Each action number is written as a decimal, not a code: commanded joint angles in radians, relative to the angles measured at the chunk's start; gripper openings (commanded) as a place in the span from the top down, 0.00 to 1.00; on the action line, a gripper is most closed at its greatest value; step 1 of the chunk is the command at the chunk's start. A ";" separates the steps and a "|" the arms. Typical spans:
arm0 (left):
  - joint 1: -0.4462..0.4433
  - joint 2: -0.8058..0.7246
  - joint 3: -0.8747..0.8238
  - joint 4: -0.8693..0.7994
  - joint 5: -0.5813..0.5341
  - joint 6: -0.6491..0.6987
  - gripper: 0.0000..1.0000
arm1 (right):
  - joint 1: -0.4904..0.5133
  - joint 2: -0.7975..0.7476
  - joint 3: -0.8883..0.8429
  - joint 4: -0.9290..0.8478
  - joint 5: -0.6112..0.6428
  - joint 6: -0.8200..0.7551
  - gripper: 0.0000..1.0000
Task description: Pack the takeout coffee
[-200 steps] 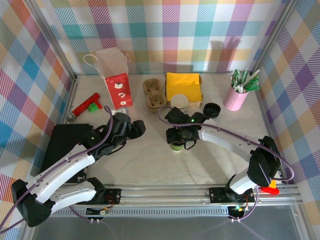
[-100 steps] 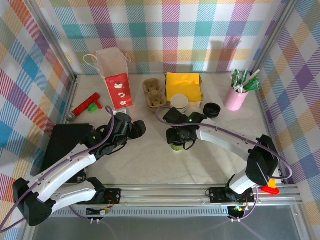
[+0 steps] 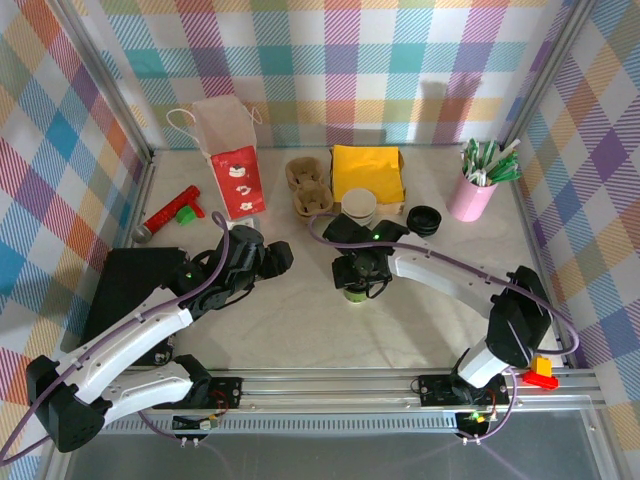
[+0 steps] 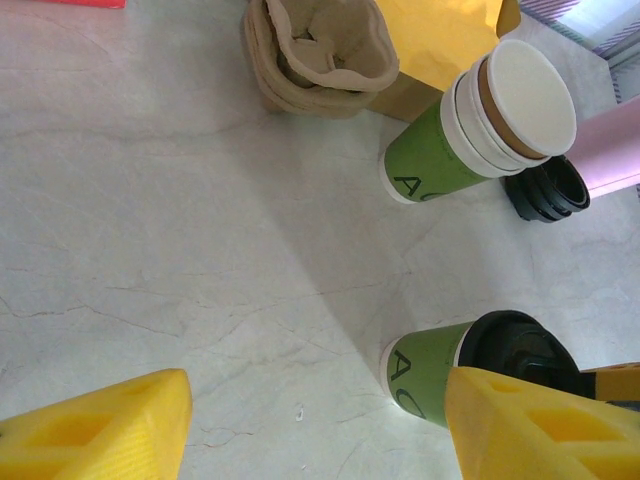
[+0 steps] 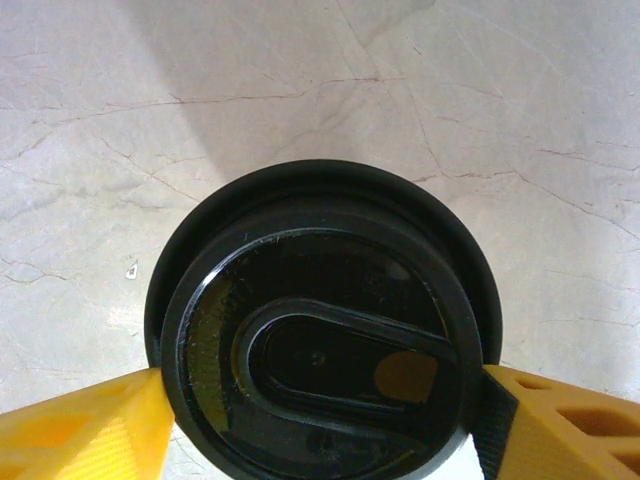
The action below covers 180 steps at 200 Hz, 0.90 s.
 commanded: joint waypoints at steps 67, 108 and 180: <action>0.017 -0.011 -0.023 0.020 0.010 0.008 0.32 | 0.006 0.047 0.021 -0.075 -0.019 0.030 0.21; 0.018 -0.012 -0.024 0.022 0.010 0.009 0.32 | 0.004 0.042 0.010 -0.063 -0.009 0.029 0.23; 0.021 -0.021 -0.023 0.014 0.009 0.009 0.32 | -0.008 0.044 0.019 -0.051 -0.012 0.009 0.30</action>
